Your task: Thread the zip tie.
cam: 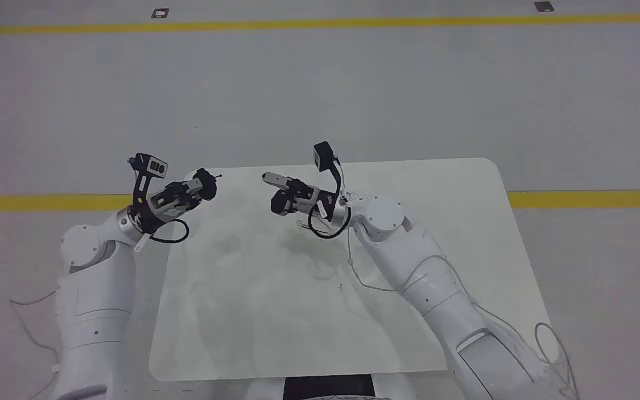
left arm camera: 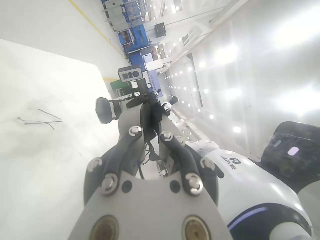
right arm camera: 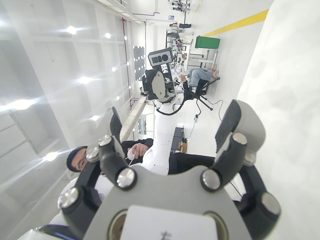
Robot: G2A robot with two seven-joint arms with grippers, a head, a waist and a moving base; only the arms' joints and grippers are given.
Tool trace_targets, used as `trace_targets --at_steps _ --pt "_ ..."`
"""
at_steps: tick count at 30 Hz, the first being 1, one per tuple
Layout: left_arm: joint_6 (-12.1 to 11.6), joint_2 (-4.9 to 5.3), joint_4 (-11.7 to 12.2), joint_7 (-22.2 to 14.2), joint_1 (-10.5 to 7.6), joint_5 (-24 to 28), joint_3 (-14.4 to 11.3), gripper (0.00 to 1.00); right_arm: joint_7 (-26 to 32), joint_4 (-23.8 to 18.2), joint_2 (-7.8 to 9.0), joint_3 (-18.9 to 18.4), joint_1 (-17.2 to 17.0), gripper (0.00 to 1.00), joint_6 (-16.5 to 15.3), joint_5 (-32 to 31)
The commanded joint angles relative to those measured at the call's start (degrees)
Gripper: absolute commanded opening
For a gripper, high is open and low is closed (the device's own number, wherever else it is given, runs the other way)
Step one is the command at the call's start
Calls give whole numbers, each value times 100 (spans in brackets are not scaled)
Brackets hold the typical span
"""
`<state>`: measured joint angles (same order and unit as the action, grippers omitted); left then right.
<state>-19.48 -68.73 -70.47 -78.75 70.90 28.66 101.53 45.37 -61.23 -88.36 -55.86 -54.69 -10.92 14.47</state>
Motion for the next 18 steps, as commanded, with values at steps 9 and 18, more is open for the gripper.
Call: trace_targets --at_steps 9,18 --pt "0 0 0 0 0 0 0 0 603 -292 304 -100 395 100 698 -2175" --pt "0 0 0 0 0 0 0 0 1130 -182 268 609 1037 100 748 -3490"
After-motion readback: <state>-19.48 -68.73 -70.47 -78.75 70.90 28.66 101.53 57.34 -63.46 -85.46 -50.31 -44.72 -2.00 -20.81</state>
